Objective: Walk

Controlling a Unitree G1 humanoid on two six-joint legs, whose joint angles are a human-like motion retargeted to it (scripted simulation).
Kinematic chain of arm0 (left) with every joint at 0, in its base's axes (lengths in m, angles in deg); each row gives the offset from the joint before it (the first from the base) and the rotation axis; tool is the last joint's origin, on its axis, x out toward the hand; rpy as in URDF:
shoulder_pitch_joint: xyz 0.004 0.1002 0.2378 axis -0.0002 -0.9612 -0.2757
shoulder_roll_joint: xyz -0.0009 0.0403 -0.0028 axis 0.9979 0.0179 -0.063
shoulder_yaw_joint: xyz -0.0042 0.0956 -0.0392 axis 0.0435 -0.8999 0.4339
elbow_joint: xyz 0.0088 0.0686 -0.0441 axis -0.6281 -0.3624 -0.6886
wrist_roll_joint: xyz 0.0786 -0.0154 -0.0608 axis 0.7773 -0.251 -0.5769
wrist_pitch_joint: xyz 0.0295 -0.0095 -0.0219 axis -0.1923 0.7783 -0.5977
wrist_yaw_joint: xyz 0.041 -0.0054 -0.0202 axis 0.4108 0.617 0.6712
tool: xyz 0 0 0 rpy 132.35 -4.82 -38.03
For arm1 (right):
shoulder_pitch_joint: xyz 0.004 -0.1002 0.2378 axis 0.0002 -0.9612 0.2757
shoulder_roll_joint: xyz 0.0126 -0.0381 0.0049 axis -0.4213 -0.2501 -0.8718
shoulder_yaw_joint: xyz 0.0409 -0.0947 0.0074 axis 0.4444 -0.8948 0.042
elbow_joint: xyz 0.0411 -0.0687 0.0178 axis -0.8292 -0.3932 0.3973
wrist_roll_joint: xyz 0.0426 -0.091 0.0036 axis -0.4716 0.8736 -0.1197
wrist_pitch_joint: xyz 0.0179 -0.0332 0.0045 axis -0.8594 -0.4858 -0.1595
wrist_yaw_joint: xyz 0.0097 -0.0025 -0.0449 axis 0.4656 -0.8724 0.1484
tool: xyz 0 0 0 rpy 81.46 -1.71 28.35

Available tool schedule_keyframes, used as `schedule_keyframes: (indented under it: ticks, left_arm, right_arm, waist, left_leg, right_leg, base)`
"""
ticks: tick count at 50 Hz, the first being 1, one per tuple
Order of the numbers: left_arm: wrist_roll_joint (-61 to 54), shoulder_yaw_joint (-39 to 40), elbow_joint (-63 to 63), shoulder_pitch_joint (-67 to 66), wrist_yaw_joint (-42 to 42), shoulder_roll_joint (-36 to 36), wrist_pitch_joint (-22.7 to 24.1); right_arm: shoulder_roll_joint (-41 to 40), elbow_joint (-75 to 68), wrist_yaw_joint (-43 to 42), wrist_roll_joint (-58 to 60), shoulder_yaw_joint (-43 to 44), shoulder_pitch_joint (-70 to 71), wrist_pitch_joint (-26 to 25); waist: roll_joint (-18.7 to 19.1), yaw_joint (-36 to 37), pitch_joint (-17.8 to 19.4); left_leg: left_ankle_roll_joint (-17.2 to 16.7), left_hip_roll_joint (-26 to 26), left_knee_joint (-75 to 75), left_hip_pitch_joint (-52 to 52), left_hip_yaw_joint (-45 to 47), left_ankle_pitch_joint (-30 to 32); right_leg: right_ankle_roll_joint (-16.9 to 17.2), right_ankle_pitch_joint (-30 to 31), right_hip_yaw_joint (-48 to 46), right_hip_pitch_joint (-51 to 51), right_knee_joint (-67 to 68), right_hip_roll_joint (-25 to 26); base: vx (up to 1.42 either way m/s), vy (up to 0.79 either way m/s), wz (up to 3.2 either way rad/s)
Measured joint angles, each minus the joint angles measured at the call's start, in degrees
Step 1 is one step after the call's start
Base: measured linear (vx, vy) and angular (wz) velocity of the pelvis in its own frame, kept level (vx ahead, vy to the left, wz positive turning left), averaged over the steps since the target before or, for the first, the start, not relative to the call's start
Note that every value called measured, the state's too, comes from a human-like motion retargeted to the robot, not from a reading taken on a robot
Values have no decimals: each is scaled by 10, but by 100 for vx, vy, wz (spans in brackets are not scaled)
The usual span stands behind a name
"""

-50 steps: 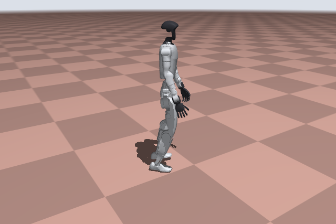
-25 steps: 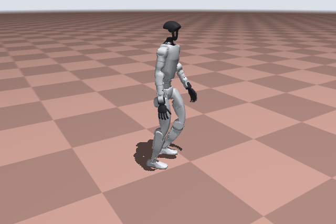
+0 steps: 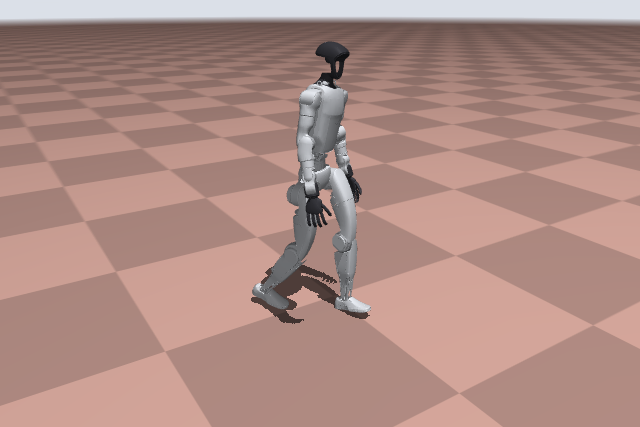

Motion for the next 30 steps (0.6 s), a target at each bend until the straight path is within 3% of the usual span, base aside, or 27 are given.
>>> schedule_keyframes:
  ticks: [8,10,14,20,30]
  left_arm:
    - [-31,16,-37,-30,4,-15,3]
    - [-28,14,-39,-32,4,-15,2]
    - [-17,8,-39,-28,0,-13,0]
    - [-4,6,-33,-4,-10,-6,-2]
    - [5,8,-9,37,-27,5,15]
  right_arm:
    - [12,9,21,-32,-5,17,4]
    - [17,14,25,-37,-7,24,6]
    - [22,28,29,-42,-10,33,11]
    - [23,40,32,-46,-19,33,11]
    - [11,0,27,-57,-6,-9,-2]
  waist:
    - [-45,-6,-21]
    - [-45,-13,-23]
    - [-33,-33,-24]
    - [5,-69,-15]
    - [52,-104,-8]
  left_leg:
    - [42,-42,15,51,19,-42]
    - [49,-43,7,73,25,-57]
    - [51,-38,-10,120,33,-87]
    - [41,-15,-40,199,35,-125]
    - [30,14,-56,294,31,-181]
  right_leg:
    - [11,108,-80,-101,278,-109]
    - [-1,109,-101,-137,339,-132]
    - [-30,54,-140,-205,382,-160]
    - [-43,0,-187,-279,271,-149]
    - [1,80,-188,-326,-37,-95]
  base:
    - [49,10,-42]
    - [45,11,-53]
    - [42,9,-47]
    - [40,4,-34]
    - [38,-1,-20]
